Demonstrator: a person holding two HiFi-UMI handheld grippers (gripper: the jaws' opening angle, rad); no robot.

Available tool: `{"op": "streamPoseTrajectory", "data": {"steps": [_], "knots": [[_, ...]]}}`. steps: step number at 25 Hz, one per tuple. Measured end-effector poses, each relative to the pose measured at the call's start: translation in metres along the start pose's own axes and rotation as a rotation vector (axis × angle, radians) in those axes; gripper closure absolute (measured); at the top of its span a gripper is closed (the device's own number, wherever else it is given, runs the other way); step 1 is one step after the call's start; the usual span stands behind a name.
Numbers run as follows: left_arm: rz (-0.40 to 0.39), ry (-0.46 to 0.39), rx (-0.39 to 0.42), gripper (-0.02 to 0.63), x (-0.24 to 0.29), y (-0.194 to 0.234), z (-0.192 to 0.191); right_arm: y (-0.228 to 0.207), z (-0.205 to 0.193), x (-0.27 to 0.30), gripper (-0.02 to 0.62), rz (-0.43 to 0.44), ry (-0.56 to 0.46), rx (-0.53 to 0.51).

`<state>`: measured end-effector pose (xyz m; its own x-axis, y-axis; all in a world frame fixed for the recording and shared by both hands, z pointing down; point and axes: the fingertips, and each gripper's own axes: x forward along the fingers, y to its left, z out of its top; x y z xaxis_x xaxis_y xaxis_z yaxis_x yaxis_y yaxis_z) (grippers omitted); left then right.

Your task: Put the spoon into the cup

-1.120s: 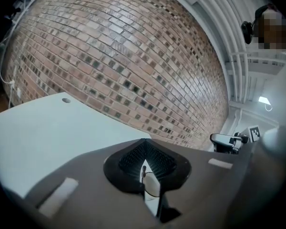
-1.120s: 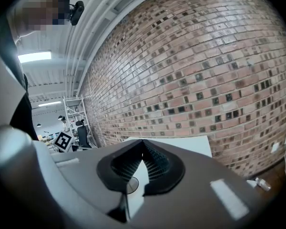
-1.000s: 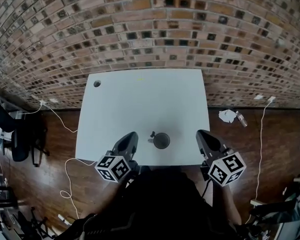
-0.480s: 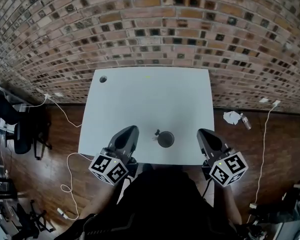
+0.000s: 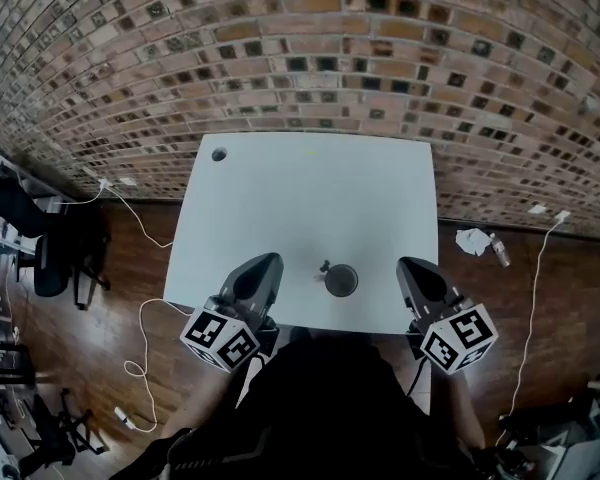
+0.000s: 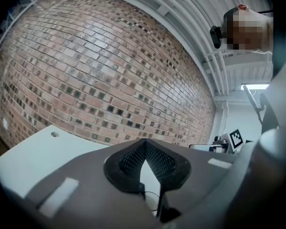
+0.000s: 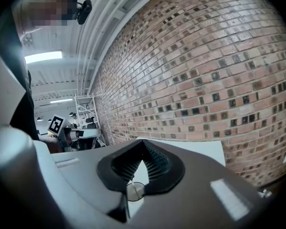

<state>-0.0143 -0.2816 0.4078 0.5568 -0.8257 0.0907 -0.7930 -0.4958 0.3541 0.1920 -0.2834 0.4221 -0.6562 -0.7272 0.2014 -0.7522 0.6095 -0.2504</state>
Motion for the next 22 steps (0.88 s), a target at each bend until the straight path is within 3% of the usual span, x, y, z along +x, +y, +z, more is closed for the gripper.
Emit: {"op": "streamPoseTrajectory", "data": {"steps": [22], "knots": [[0.095, -0.011, -0.004, 0.606, -0.011, 0.023, -0.005, 0.003, 0.004, 0.005, 0.589, 0.025, 0.021, -0.025]]}}
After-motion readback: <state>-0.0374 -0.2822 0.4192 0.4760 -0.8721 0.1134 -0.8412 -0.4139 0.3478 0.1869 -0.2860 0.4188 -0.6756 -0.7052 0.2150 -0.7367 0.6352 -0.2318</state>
